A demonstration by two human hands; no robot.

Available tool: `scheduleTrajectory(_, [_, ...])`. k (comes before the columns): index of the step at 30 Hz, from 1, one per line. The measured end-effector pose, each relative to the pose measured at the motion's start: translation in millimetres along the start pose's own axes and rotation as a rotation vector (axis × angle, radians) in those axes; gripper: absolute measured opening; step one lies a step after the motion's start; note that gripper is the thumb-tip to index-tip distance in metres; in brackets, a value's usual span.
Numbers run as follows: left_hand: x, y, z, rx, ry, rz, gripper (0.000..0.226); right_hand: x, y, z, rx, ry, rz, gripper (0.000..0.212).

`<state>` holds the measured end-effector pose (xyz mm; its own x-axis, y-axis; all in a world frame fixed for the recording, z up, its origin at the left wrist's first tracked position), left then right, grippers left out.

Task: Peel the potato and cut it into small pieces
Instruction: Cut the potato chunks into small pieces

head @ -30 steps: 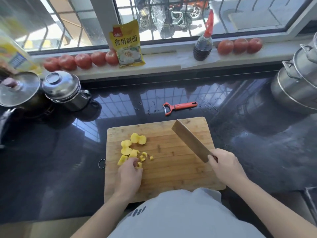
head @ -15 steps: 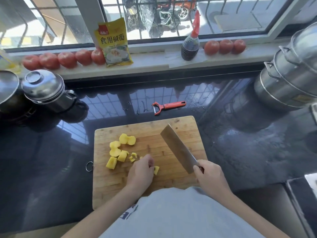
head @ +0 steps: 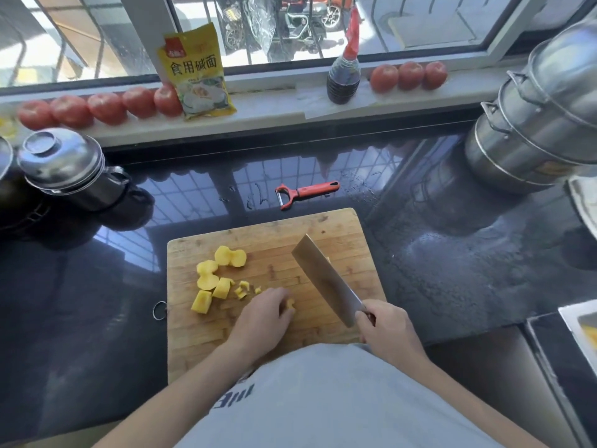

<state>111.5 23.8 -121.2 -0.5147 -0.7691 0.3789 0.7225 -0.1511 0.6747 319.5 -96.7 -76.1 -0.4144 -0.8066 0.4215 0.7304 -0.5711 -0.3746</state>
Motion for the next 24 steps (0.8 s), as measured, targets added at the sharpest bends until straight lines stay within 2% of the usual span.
scheduleTrajectory(3, [-7.1, 3.1, 2.4, 0.377, -0.049, 0.254, 0.034, 1.4, 2.5, -2.3, -0.003, -0.009, 0.012, 0.032])
scheduleTrajectory(5, [-6.6, 3.9, 5.1, 0.443, -0.138, 0.304, 0.032, 2.0, 5.8, -3.7, -0.016, 0.002, 0.010, 0.034])
scheduleTrajectory(7, [-5.4, -0.1, 7.0, 0.467, -0.134, 0.336, 0.027, 2.4, 8.7, -4.6, -0.025, 0.014, 0.001, 0.035])
scheduleTrajectory(9, [-6.5, -5.0, 10.1, 0.400, -0.055, 0.388, 0.016, 2.6, 10.7, -5.6, -0.022, 0.021, 0.007, 0.035])
scheduleTrajectory(11, [-6.5, -9.8, 16.0, 0.134, 0.074, 0.393, 0.006, 2.6, 12.7, -6.3, -0.017, 0.027, 0.019, 0.035])
scheduleTrajectory(13, [-1.3, -15.2, 17.4, 0.117, 0.182, 0.422, 0.010, 3.2, 15.2, -7.5, -0.012, 0.014, 0.020, 0.035])
scheduleTrajectory(16, [6.5, -15.5, 8.1, 0.267, 0.135, 0.467, 0.014, 4.4, 18.1, -7.9, -0.002, 0.003, 0.031, 0.035])
scheduleTrajectory(19, [5.5, -7.1, -7.0, 0.142, 0.120, 0.379, 0.012, 6.8, 15.1, -6.0, 0.008, 0.010, 0.063, 0.039])
scheduleTrajectory(22, [-5.3, 4.7, -18.3, 0.091, 0.139, 0.264, 0.013, 9.2, 9.8, -1.8, 0.087, 0.063, 0.142, 0.042])
scheduleTrajectory(24, [-8.3, 8.8, -22.2, 0.119, 0.164, 0.261, 0.011, 9.4, 7.1, -0.1, 0.165, 0.086, 0.201, 0.037])
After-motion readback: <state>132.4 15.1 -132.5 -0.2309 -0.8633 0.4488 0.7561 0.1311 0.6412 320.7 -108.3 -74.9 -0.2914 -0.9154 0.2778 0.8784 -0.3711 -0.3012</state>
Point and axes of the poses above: each hand's wrist, its own x-axis away from the middle knuckle, its own z-axis out of the back of the hand, y = z × x, the point moved 1 cm from there along -x, towards the middle knuckle, and after that the axes turned 12 degrees about x, right-handed, at the moved point
